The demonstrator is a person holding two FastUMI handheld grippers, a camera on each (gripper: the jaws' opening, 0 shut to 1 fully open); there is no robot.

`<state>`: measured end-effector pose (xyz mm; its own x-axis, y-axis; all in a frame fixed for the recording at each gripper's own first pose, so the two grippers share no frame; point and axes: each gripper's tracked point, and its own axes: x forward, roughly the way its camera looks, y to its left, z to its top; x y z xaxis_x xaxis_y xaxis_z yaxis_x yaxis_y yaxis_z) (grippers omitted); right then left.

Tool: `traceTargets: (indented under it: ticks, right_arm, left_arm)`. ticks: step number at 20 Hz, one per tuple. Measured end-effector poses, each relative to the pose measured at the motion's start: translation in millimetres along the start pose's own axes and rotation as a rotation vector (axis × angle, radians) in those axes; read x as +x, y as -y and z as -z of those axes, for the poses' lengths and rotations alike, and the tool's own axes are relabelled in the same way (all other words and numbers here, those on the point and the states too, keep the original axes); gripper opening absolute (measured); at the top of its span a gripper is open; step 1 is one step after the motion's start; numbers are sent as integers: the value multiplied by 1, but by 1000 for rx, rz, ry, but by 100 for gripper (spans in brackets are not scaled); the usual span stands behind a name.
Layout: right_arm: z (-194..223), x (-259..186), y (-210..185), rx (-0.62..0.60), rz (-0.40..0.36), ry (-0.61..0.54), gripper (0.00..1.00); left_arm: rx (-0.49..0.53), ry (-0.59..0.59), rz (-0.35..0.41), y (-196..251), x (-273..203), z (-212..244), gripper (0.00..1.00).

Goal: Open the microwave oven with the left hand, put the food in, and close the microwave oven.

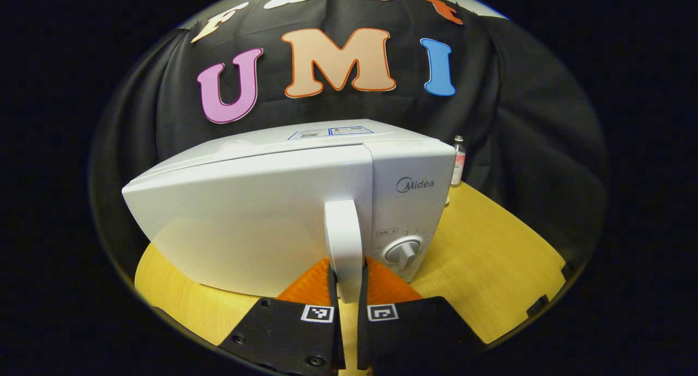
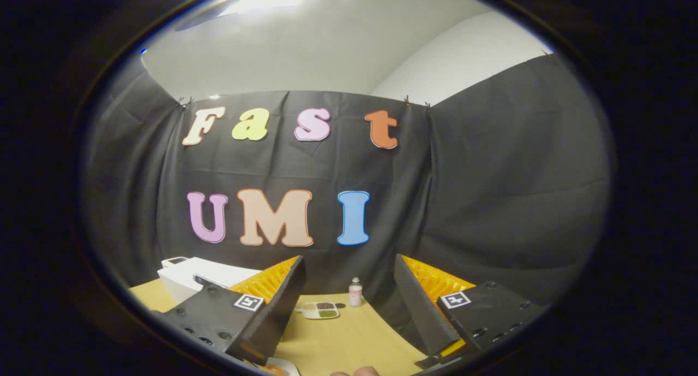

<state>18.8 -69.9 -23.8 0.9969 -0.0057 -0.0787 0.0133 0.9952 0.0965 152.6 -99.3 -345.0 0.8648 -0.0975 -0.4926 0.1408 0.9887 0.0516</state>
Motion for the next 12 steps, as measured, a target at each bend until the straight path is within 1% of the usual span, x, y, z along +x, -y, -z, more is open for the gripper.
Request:
traceTargets:
  ticks: [1,3,4,5,6,8,9,10,11,12]
  right_arm:
    - [-1,0,-2,-2,-6,2,96]
    - [0,-1,-7,-7,-19,0,100]
    - [0,-1,-10,-8,-24,1,96]
    - [-1,-1,-12,-11,-26,0,100]
    - [0,-2,-13,-15,-29,0,100]
    - [1,-2,-16,-28,-31,-3,96]
    - [1,-2,-17,-35,-31,-2,96]
    - [1,-1,-17,-41,-29,1,96]
    - [3,-1,-18,-45,-28,0,96]
    - [7,-1,-21,-44,-34,-6,96]
  left_arm:
    - [-7,-12,5,2,0,2,7]
    - [-2,-20,9,2,0,2,7]
    - [-1,-23,10,2,-1,2,7]
    - [0,-22,10,1,0,2,7]
    - [-4,-22,11,1,0,2,7]
    - [-13,-28,17,3,-3,3,7]
    - [-25,-42,15,2,-10,10,7]
    - [-21,-21,20,3,-20,14,7]
    - [-2,25,27,4,-35,12,7]
    - [15,20,30,3,-45,21,7]
